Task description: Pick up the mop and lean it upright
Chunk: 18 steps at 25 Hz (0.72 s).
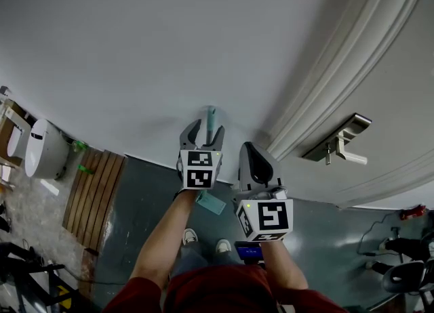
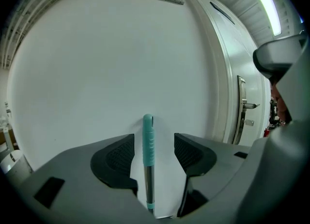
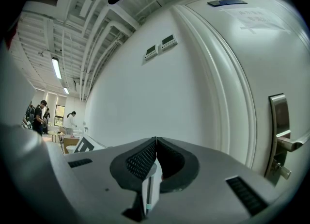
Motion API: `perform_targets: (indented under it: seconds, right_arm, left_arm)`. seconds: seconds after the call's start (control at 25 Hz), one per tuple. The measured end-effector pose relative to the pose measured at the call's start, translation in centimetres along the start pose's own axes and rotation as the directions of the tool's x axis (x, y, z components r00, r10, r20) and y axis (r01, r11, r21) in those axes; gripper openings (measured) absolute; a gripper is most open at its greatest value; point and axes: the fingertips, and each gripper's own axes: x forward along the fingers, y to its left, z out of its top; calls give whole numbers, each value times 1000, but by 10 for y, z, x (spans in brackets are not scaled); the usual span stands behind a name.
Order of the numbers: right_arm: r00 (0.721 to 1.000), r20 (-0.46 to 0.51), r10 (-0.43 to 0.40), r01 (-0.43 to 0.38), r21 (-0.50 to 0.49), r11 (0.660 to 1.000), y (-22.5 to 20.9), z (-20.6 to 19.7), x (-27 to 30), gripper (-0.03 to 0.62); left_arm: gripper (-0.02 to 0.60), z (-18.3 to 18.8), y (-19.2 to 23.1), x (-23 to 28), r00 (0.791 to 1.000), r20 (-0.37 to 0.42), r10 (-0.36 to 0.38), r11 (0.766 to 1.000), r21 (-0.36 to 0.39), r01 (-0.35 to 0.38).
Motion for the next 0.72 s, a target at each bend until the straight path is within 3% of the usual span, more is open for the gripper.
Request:
perform_targets:
  seconds: [0.6, 0.72]
  right_arm:
    - [1000, -13, -16, 15, -22, 1000, -5, -1, -1, 17]
    - [1000, -13, -21, 21, -19, 1000, -5, 0, -1, 17]
  left_arm:
    - [259, -6, 8, 29, 1000, -27, 14, 1000, -1, -14]
    - [195, -3, 10, 29, 999, -15, 28, 1000, -7, -28]
